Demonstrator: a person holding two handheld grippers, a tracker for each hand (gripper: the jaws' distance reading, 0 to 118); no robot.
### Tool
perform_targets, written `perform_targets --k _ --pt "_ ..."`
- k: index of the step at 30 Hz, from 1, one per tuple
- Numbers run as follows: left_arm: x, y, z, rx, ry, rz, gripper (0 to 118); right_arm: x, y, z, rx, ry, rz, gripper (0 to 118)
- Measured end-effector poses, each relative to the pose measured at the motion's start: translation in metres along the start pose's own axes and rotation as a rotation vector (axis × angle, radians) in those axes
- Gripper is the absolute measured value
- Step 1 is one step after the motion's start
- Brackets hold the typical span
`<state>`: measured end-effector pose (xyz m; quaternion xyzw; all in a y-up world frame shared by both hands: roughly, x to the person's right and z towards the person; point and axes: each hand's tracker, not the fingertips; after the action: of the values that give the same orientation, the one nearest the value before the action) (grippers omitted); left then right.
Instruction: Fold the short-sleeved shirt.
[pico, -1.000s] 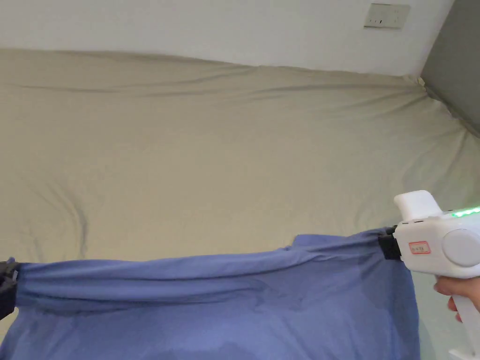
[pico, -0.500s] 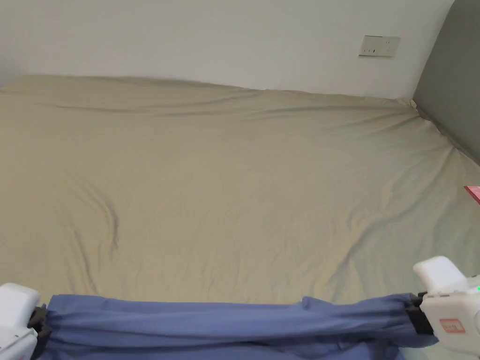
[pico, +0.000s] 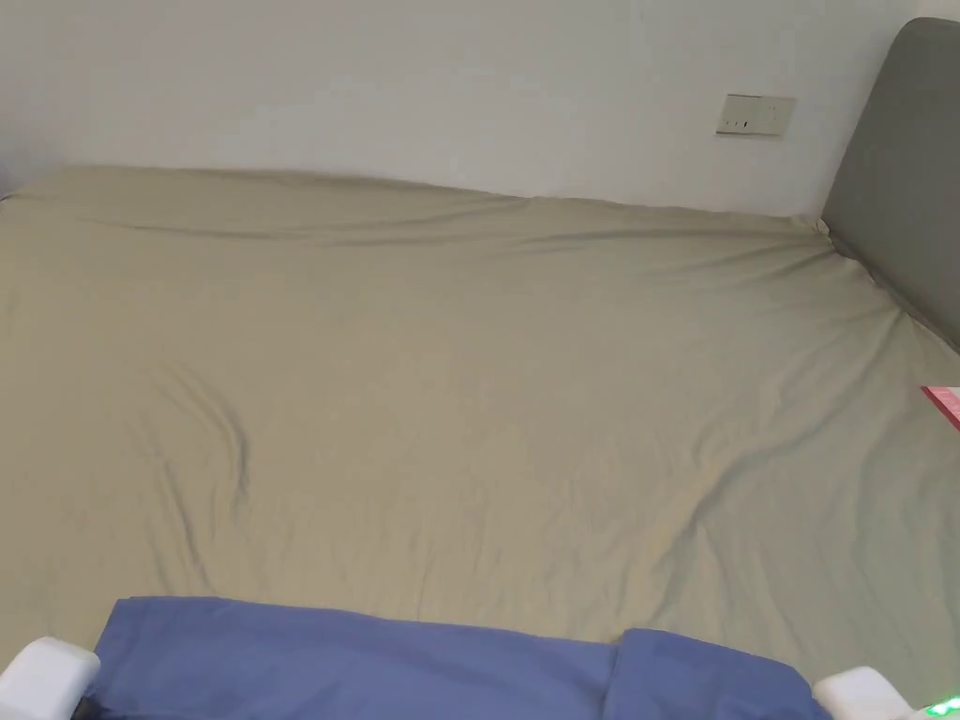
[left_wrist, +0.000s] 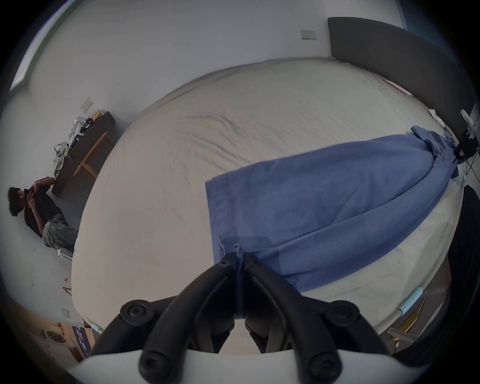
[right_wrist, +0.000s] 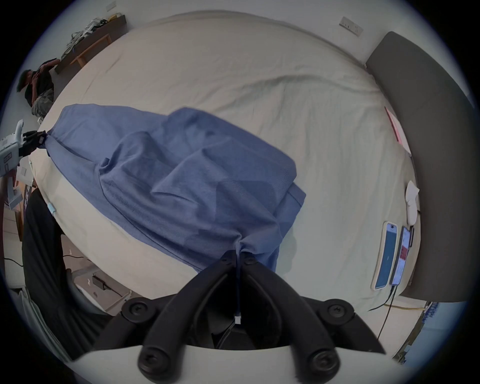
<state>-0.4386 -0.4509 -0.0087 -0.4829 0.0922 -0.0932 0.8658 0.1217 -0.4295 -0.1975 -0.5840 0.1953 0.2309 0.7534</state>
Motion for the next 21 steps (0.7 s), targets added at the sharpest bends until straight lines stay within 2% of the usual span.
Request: perform_targets --k 4,6,11,13,14,15,16,17,18,21 --pt "0.005 -0.002 -0.022 -0.127 -0.030 -0.050 2 -0.005 0.001 -0.024 -0.059 0.001 0.005 3" --pt "0.008 -0.003 -0.030 -0.131 -0.036 -0.056 2 -0.009 0.001 -0.038 -0.083 -0.005 0.027 3" --pt "0.012 -0.001 -0.036 -0.152 -0.032 -0.052 2 -0.010 0.008 -0.042 -0.091 -0.008 -0.014 9" --pt "0.010 0.001 -0.033 -0.155 -0.032 -0.055 10 -0.008 0.008 -0.037 -0.093 -0.041 0.022 17" --pt "0.008 0.003 -0.031 -0.150 -0.014 -0.053 21 -0.008 0.010 -0.032 -0.088 -0.051 0.032 26" --pt "0.004 0.006 -0.027 -0.134 0.040 -0.046 55 -0.007 0.012 -0.024 -0.075 -0.064 0.031 49" --pt "0.000 0.010 -0.022 -0.126 0.040 -0.027 87 -0.005 0.016 -0.015 -0.050 -0.110 0.029 78" --pt "-0.006 0.014 -0.014 -0.094 0.029 0.011 108 0.000 0.018 -0.007 -0.018 -0.134 0.017 101" --pt "-0.013 0.021 0.002 0.019 0.018 0.090 110 0.004 0.022 0.010 0.049 -0.140 0.005 108" --pt "-0.029 0.048 0.039 0.149 0.028 0.229 109 0.013 0.039 0.062 0.253 -0.106 -0.055 108"
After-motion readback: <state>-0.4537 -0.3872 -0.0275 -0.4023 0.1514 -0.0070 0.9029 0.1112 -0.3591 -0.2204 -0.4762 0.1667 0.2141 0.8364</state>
